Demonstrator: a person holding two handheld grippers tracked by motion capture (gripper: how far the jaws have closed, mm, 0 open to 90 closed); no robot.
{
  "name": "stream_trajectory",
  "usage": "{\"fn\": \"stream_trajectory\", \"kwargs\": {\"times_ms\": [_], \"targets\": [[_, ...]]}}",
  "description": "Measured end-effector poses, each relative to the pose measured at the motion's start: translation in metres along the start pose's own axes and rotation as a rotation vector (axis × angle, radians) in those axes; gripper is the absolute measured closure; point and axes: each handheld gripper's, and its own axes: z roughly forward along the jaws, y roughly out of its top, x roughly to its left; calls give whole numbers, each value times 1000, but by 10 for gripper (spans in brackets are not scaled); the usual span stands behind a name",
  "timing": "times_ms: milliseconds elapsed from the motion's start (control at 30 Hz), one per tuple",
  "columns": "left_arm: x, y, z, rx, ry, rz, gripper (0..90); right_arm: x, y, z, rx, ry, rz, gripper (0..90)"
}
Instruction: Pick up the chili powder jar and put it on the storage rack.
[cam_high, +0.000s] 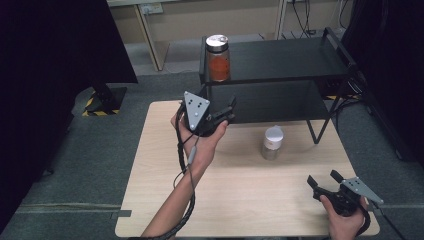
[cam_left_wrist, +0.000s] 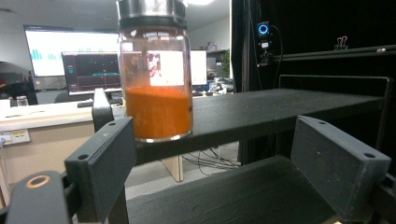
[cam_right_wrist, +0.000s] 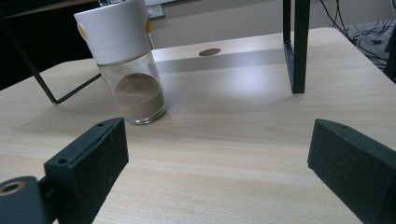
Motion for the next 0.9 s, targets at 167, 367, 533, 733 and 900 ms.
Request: {"fn": "stream_trajectory", "kwargs": {"times_ms": [167,367,533,733,900], "targets": [[-1,-8,-5,0,-8,-2,137,0,0,0,1,-1,-1,53],[-2,-15,-9,-4,-12,2,136,0,0,0,0,0,-1,53],[-1,-20,-12,-2,-13,5,136,0,0,0,0,-1,-2,53],[-1,-28,-17,5,-15,8,135,0,0,0,2,-1,-1,52],[-1,-36,-22,13,-29,6,133,1,0,0,0,-2,-1,52]]}}
